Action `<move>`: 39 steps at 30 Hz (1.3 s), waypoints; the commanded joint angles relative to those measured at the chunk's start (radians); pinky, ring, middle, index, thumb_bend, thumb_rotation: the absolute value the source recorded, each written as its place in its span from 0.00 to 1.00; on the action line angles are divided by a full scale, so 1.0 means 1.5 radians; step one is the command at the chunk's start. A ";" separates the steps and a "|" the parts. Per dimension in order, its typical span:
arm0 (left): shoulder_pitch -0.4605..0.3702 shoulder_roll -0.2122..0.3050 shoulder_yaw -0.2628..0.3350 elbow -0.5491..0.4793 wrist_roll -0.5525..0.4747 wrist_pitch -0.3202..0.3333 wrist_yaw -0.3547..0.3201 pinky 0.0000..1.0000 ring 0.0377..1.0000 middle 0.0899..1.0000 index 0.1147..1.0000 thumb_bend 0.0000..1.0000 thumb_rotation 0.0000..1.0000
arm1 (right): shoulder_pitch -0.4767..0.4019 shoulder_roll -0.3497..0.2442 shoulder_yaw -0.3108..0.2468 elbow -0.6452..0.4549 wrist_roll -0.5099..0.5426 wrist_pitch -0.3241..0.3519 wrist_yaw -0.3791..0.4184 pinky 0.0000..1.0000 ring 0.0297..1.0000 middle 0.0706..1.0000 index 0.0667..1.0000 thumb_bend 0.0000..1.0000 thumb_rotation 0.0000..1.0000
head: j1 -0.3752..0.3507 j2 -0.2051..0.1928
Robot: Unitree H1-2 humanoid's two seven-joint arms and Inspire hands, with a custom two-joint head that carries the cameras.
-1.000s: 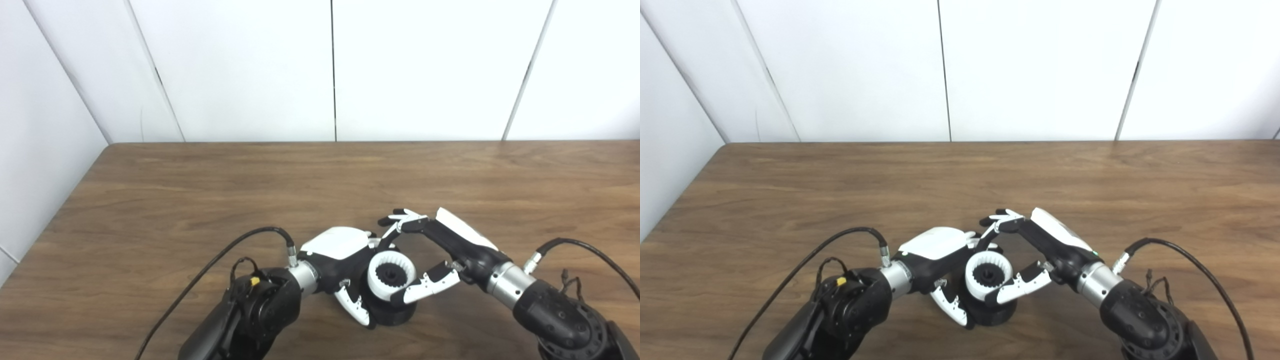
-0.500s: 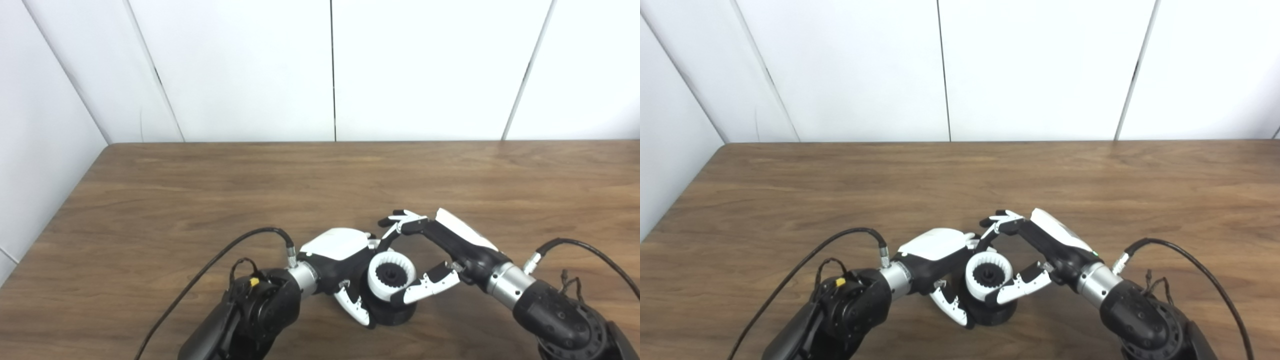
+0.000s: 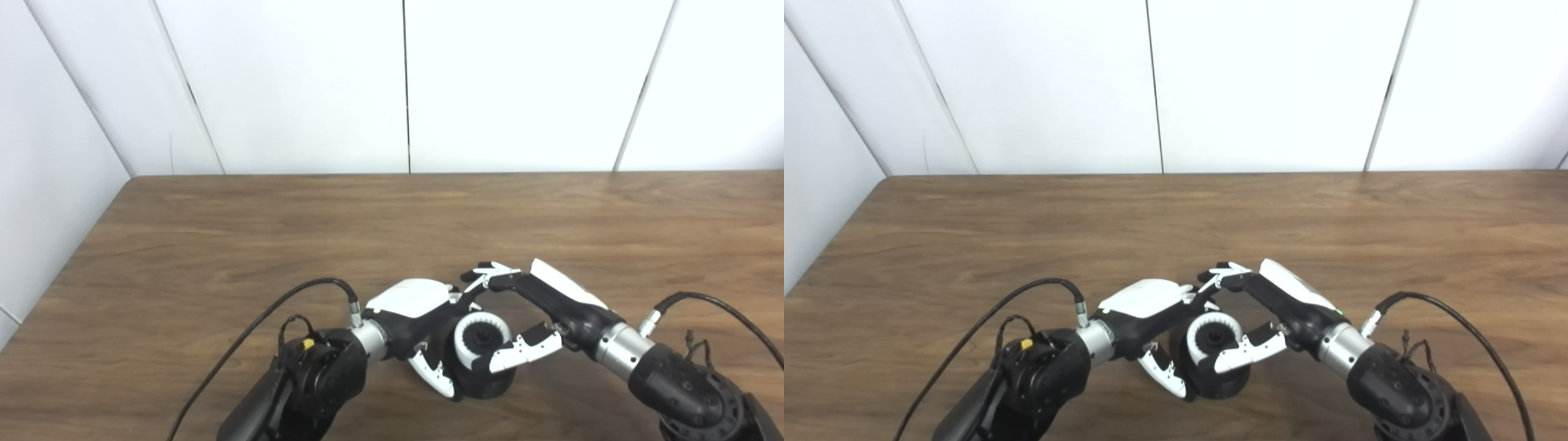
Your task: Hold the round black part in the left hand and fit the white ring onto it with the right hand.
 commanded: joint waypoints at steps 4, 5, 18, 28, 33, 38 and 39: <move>-0.008 0.003 -0.003 -0.010 -0.005 0.014 -0.021 0.94 1.00 0.95 0.76 0.98 0.21 | -0.030 -0.004 -0.010 -0.009 0.000 -0.011 -0.004 0.88 0.97 0.87 0.65 0.96 0.36 | 0.001 0.000; -0.008 0.003 -0.003 -0.010 -0.006 0.016 -0.023 0.94 1.00 0.95 0.76 0.98 0.20 | -0.030 -0.004 -0.010 -0.009 0.000 -0.012 -0.003 0.88 0.97 0.87 0.65 0.97 0.36 | 0.001 0.000; -0.007 0.014 0.006 -0.007 -0.011 0.012 -0.020 0.94 1.00 0.95 0.74 0.99 0.22 | -0.034 0.002 -0.011 -0.012 -0.004 -0.005 -0.007 0.88 0.96 0.88 0.69 0.98 0.36 | 0.003 -0.001; 0.012 0.028 0.051 -0.021 -0.050 0.022 -0.011 0.87 1.00 0.94 0.78 1.00 0.26 | -0.019 0.012 -0.026 -0.024 -0.006 0.010 -0.021 0.84 0.95 0.93 0.74 1.00 0.41 | -0.005 -0.002; 0.029 0.041 0.079 -0.046 -0.051 0.045 -0.007 0.87 0.99 0.95 0.86 1.00 0.27 | -0.009 0.009 -0.040 -0.032 0.000 0.020 -0.022 0.84 0.95 0.94 0.76 1.00 0.44 | -0.001 -0.001; 0.047 0.054 0.115 -0.075 -0.064 0.067 -0.013 0.86 0.99 0.96 0.93 1.00 0.26 | 0.002 0.010 -0.061 -0.039 0.013 0.028 -0.026 0.87 0.96 0.95 0.76 0.99 0.43 | -0.002 0.001; 0.050 0.055 0.120 -0.079 -0.066 0.069 -0.015 0.86 0.99 0.97 0.94 1.00 0.26 | 0.004 0.011 -0.064 -0.041 0.014 0.029 -0.027 0.87 0.95 0.95 0.76 0.99 0.44 | -0.002 0.001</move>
